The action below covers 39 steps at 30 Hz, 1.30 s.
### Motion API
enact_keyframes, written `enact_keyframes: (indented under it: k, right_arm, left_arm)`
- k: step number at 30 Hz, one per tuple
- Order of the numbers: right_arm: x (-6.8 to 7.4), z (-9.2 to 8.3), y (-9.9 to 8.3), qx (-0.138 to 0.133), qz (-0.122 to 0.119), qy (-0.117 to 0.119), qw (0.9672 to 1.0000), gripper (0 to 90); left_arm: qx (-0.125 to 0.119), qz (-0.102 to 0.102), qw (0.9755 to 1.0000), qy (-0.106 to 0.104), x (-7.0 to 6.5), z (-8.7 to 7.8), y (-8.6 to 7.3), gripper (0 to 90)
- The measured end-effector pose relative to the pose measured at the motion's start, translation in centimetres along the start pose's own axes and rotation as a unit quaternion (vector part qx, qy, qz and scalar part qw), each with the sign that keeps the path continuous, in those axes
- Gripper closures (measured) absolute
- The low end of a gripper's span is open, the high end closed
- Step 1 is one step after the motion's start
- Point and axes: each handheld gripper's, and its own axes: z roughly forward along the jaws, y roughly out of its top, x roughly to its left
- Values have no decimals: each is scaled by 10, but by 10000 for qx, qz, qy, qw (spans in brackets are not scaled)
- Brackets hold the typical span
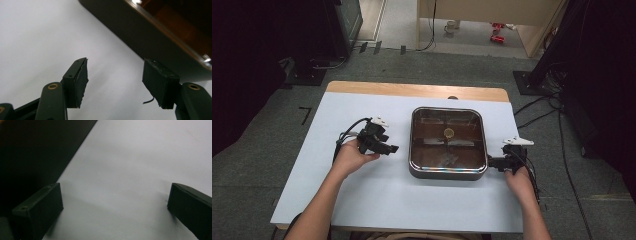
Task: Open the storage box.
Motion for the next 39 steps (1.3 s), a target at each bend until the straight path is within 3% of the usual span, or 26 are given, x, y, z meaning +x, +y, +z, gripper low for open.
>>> enact_keyframes:
  k: [9,17,27,39]
  right_arm:
    - [0,0,0,1,2,-1,10000,0]
    - [0,0,0,-1,3,1,10000,0]
    - [0,0,0,-4,10,1,10000,0]
    - [0,0,0,-4,-2,3,10000,0]
  left_arm:
    - [-273,279,9992,-124,-16,-15,20,368]
    - [-431,564,9969,-337,-33,-15,36,340]
    - [-593,855,9939,-362,-49,-2,54,360]
    - [-693,865,9916,-666,-60,19,76,387]
